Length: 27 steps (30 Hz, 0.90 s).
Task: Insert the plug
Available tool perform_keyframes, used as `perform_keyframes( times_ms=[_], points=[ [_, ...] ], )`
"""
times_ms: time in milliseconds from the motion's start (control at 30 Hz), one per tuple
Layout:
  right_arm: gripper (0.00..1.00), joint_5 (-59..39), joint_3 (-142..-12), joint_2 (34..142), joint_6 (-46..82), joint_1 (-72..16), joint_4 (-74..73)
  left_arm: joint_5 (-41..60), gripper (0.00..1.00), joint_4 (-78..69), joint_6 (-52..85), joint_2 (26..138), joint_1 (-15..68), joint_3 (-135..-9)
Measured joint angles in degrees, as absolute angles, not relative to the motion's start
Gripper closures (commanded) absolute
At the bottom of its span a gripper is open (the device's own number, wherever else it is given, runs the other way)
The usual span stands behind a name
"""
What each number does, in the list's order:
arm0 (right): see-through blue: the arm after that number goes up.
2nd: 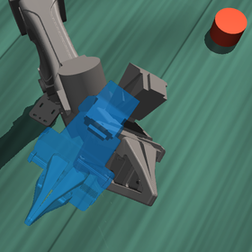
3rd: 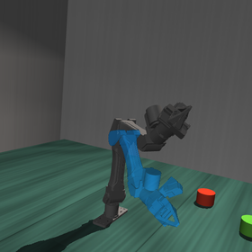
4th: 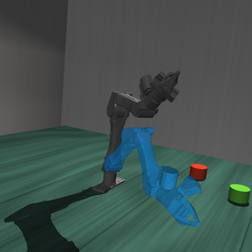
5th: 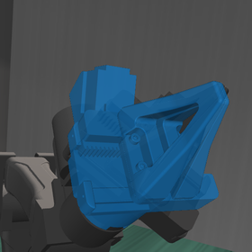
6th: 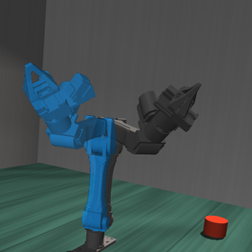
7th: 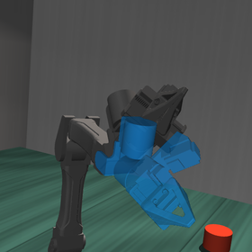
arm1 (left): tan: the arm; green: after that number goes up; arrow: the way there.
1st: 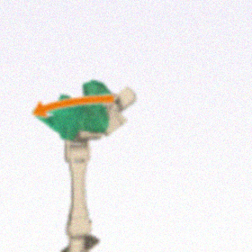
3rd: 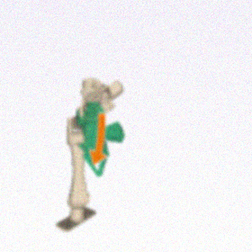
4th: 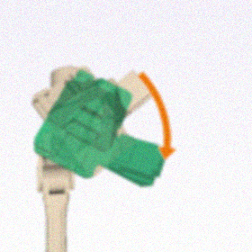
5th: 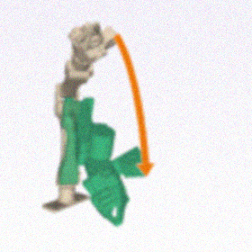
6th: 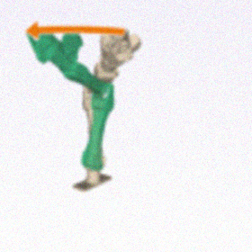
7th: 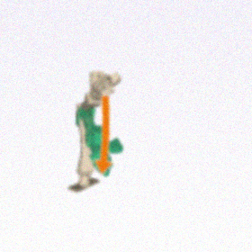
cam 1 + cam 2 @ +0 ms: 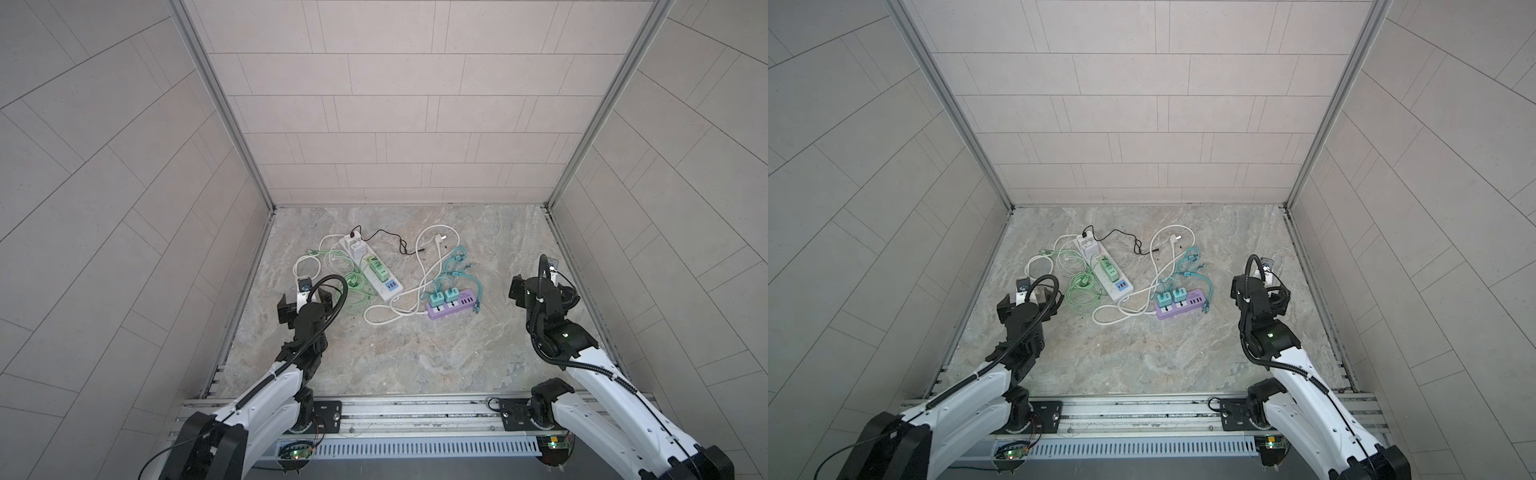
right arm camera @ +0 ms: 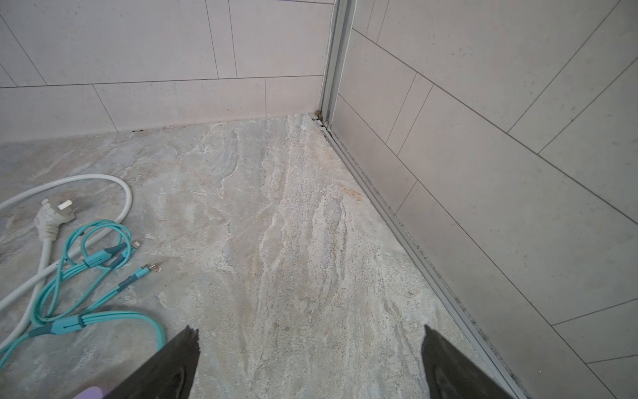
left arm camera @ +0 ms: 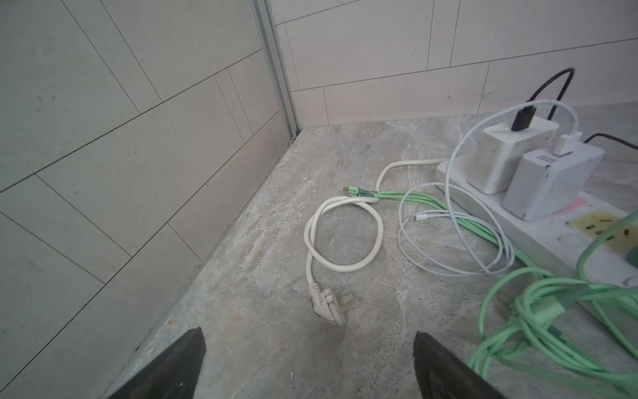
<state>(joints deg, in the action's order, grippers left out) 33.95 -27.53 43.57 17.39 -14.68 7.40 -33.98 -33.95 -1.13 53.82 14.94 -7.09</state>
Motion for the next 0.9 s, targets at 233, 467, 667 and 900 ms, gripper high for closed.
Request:
perform_keyframes(
  times_ms=[233, 467, 667, 900],
  points=[
    [0.01, 37.8, -20.1, 48.8, 10.2, -11.9, -11.3, -29.1, 0.00, -49.7, -2.0, 73.1, 11.0, -8.8],
    [0.01, 37.0, -16.4, 59.9, 7.0, -7.2, -26.9, -26.2, 0.00, -67.1, -5.8, 91.0, 11.0, -9.5],
    [0.01, 33.0, -15.5, 70.0, 5.3, -7.0, -38.7, -24.8, 0.00, -71.6, -6.8, 92.7, 10.5, -10.7],
    [0.01, 27.9, -14.8, 84.1, 3.9, -7.0, -54.8, -24.4, 0.00, -72.5, -7.0, 92.7, 10.0, -11.4]
  ],
)
